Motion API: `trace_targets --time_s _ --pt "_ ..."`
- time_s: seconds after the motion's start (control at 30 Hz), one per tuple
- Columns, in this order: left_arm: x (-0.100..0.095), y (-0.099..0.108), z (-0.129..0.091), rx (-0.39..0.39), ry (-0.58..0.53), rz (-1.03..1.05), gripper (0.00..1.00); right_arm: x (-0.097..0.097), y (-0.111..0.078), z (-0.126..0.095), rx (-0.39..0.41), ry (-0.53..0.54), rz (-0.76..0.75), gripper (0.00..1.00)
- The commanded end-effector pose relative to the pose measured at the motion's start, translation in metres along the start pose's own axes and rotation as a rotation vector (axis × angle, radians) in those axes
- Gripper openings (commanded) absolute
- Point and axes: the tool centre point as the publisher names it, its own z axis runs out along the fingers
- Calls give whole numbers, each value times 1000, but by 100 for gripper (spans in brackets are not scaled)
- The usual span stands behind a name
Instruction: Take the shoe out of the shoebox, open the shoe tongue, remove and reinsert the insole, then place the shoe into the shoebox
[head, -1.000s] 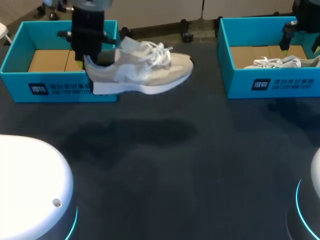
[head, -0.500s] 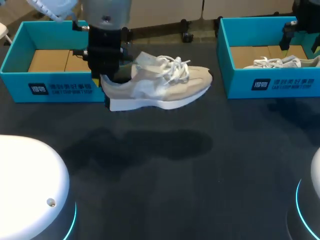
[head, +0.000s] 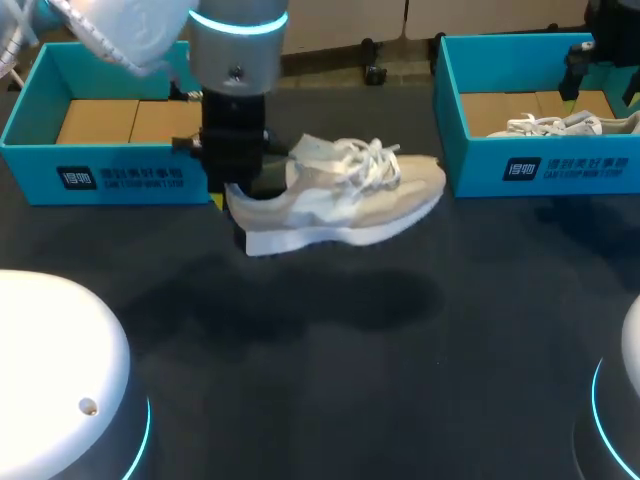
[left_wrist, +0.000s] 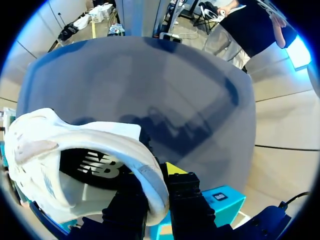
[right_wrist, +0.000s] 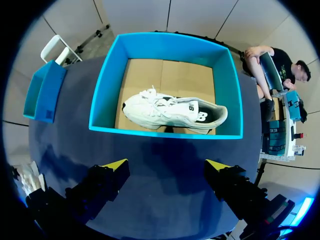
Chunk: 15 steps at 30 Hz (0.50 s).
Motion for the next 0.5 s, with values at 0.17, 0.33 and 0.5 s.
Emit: trace_targets --time_s 0.17,0.33,0.5 --pt "-21 -21 26 -13 14 25 0 0 0 0 -1 0 1 100" --pt "-35 -31 44 -23 31 40 0 0 0 0 -1 0 1 100" --pt "-44 -35 62 -29 21 28 0 0 0 0 -1 0 1 100"
